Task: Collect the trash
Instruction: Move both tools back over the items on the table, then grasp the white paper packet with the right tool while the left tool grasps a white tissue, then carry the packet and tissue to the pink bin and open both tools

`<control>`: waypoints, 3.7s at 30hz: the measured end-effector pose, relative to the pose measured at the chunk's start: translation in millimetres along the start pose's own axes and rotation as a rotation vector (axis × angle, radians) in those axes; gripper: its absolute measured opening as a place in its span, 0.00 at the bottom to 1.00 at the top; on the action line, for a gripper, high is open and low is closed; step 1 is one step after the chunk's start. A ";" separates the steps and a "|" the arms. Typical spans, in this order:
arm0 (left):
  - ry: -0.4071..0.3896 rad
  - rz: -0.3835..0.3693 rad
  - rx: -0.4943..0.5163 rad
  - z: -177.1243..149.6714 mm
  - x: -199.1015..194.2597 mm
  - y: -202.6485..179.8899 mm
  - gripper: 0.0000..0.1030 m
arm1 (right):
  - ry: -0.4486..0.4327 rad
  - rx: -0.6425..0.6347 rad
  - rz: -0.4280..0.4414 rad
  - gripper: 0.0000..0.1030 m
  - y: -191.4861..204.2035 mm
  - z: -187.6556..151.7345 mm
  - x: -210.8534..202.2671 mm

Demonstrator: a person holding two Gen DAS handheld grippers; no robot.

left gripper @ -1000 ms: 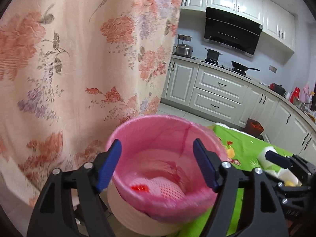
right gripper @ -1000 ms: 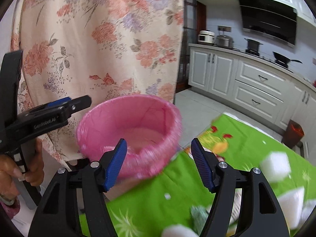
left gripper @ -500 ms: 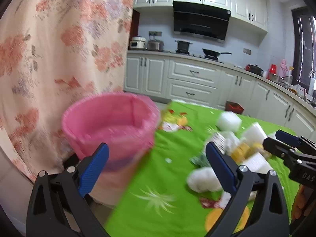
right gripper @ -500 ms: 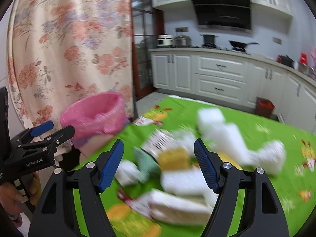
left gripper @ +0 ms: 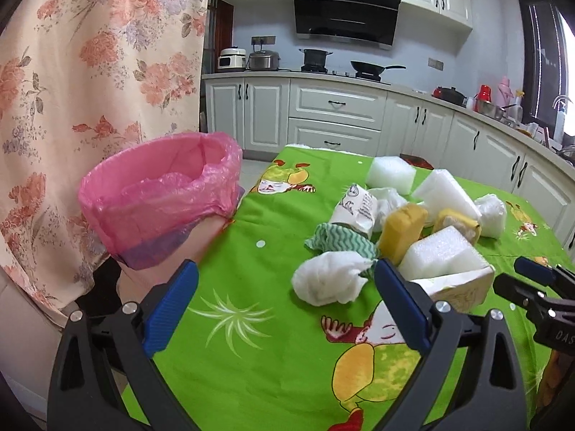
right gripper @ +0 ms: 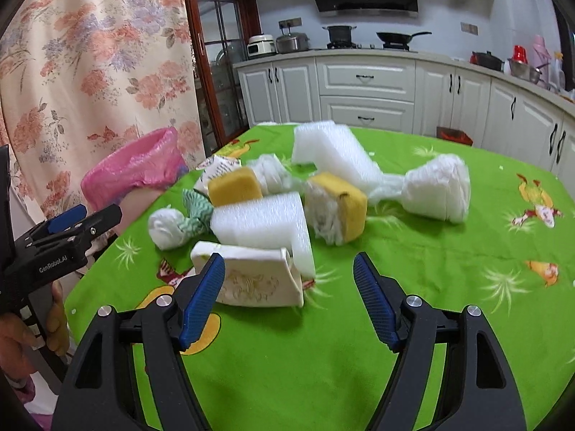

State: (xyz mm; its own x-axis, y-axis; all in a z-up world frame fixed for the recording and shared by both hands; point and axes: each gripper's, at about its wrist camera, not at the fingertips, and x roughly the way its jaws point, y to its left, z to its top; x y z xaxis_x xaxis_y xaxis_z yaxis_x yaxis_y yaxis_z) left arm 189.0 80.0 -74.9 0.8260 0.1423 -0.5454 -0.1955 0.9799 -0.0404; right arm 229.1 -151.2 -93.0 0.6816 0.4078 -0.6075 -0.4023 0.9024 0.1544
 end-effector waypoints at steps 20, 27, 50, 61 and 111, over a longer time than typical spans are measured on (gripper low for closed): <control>0.011 0.036 -0.005 -6.8 13.2 4.0 0.92 | 0.073 -0.058 0.125 0.62 22.9 -11.1 19.1; 0.013 0.054 -0.023 -9.5 11.4 11.3 0.92 | 0.064 -0.116 0.187 0.53 40.5 -14.6 5.4; 0.033 0.043 -0.009 -10.6 14.8 8.6 0.92 | 0.103 -0.245 0.169 0.19 49.3 -12.3 32.3; 0.067 -0.023 0.038 -5.1 29.5 -18.4 0.90 | 0.050 -0.200 0.143 0.18 33.4 -16.0 6.5; -0.086 -0.049 0.074 0.8 -32.0 -4.6 0.12 | -0.042 -0.228 0.172 0.18 71.0 16.0 2.9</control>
State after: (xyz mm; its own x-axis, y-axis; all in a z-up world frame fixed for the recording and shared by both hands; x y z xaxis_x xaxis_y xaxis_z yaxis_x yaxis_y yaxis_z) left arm 163.9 71.1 -56.6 0.8765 0.1023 -0.4705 -0.1167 0.9932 -0.0013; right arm 212.3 -83.7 -71.3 0.6143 0.5617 -0.5542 -0.6378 0.7670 0.0705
